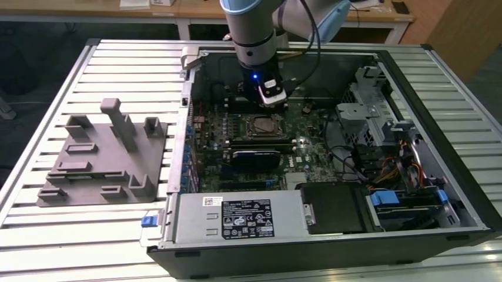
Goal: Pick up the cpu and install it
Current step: 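Install the first cpu locking lever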
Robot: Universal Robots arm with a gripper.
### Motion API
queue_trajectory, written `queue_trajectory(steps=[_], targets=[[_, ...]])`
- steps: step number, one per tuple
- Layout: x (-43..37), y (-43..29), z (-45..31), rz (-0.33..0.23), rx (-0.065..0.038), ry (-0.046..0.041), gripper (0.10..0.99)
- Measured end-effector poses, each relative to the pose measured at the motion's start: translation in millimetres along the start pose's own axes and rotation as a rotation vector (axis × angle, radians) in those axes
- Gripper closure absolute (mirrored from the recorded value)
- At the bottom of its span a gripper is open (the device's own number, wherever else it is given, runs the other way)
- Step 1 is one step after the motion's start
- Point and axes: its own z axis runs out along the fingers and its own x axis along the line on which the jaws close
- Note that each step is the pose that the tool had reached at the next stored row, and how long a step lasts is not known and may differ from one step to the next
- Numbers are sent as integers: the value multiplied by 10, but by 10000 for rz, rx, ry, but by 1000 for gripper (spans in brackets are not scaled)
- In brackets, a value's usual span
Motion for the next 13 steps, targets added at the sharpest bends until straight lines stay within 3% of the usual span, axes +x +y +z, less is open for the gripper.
queue_trajectory(steps=[6,13], targets=[[-5,-14,-4,56,-214,66,980],[-15,-7,-47,59,-223,69,980]])
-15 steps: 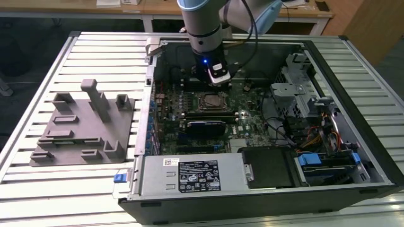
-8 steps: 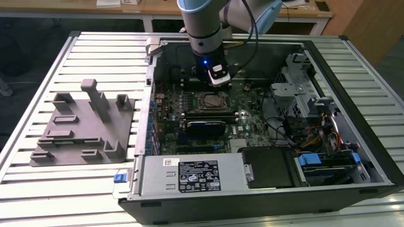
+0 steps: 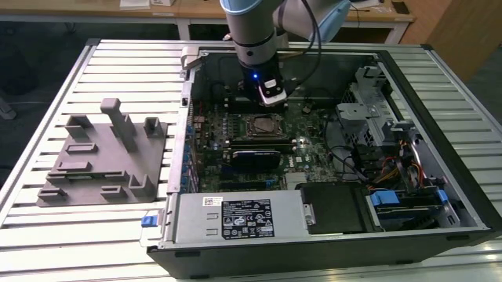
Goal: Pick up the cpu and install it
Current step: 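Install the first cpu locking lever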
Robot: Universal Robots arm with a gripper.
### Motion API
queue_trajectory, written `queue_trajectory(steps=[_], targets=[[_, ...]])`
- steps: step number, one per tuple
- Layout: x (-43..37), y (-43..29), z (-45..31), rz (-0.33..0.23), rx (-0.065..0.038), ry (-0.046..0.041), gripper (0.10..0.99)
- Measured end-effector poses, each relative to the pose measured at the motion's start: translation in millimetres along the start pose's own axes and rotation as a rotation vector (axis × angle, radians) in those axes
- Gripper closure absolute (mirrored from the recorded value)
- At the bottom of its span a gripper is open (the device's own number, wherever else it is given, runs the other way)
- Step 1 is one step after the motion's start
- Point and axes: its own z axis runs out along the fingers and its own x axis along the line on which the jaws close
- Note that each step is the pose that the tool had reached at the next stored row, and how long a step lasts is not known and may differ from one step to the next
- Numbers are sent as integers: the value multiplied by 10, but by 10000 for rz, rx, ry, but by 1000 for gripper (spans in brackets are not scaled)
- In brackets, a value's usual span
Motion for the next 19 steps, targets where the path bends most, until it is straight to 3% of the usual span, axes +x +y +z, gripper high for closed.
queue_trajectory(steps=[13,19], targets=[[-32,29,-157,0,1,0,980],[-37,33,-182,-1,1,0,980]])
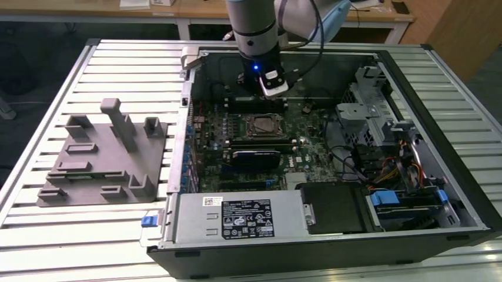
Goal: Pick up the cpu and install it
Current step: 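Install the first cpu locking lever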
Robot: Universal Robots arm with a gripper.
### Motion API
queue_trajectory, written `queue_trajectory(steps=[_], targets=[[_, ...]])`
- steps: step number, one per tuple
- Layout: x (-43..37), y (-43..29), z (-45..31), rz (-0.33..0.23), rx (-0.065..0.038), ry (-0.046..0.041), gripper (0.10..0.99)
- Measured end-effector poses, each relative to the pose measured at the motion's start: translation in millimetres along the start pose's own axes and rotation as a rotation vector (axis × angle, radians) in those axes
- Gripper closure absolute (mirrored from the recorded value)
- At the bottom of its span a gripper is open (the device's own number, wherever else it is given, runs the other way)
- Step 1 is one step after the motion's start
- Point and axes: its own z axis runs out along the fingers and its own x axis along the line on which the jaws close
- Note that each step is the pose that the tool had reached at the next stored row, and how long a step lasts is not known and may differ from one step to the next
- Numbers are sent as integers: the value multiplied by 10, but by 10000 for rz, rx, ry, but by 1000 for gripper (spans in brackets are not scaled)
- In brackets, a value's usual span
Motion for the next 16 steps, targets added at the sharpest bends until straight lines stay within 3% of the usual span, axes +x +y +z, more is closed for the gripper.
queue_trajectory(steps=[12,14,16], targets=[[-7,6,-29,-2,16,12,980],[-9,6,-28,-13,130,80,980],[-13,7,-24,-29,324,199,980]])
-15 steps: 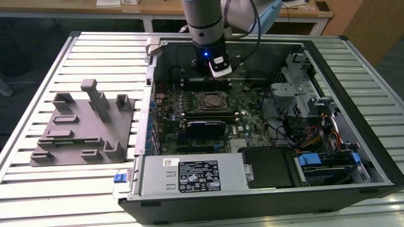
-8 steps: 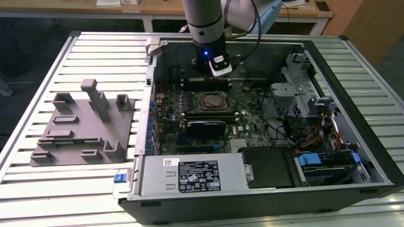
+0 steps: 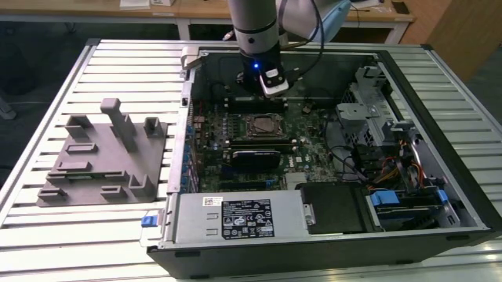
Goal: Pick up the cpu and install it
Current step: 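Install the first cpu locking lever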
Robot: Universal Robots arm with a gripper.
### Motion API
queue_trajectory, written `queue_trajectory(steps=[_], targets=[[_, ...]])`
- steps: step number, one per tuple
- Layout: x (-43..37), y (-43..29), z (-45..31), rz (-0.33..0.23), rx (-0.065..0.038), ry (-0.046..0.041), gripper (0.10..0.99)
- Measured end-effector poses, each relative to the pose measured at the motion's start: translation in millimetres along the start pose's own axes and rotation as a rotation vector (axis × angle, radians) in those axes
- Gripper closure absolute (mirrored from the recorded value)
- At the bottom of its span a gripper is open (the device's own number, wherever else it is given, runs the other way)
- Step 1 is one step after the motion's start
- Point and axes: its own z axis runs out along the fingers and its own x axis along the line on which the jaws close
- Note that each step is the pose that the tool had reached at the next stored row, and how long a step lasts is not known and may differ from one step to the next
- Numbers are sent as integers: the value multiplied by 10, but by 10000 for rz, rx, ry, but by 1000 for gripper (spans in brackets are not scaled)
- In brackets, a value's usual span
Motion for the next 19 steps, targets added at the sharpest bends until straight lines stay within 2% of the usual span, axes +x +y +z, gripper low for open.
queue_trajectory(steps=[4,8,13,19], targets=[[-12,4,6,-29,378,269,980],[-32,-8,8,-43,606,466,980],[-76,-61,8,-52,810,662,980],[-150,-205,0,-52,923,823,980]])
